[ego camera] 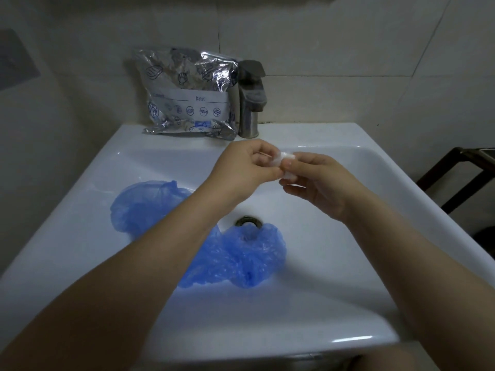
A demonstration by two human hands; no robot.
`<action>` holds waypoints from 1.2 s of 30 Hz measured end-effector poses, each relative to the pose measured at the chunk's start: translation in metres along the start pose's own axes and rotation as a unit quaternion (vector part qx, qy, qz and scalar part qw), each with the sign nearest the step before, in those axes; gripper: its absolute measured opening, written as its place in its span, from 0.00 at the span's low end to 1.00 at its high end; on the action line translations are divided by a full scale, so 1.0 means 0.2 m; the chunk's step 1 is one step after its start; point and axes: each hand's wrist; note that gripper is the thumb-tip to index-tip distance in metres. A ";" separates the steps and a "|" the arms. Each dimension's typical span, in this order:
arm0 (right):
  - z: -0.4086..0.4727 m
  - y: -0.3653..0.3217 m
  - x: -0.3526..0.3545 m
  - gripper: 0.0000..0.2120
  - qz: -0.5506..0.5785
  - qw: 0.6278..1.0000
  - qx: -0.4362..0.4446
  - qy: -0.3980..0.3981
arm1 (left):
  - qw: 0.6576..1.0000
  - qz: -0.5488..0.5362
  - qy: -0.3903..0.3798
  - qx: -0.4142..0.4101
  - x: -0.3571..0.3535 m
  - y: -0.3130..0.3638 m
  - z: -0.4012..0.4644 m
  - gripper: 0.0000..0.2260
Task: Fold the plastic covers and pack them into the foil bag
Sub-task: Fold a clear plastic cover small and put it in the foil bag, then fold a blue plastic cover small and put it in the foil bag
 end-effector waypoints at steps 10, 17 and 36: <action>0.03 -0.04 -0.06 0.04 -0.207 0.968 0.098 0.106 | 0.945 0.309 -0.048 -0.092 0.03 0.00 0.06 0.16; 0.18 -0.35 -0.18 0.03 -0.246 0.940 0.196 0.135 | 0.989 0.097 -0.108 0.007 0.35 0.05 0.23 0.20; 0.88 -0.89 -0.45 0.09 -0.355 0.866 0.300 0.186 | 0.837 0.513 0.083 -0.170 0.78 -0.02 0.80 0.08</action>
Point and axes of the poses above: each hand's wrist, its own z-axis towards the middle knuckle, its own x-axis out of the back of the hand, y = z × x, and after that the axes turned 10 degrees about -x, right-handed
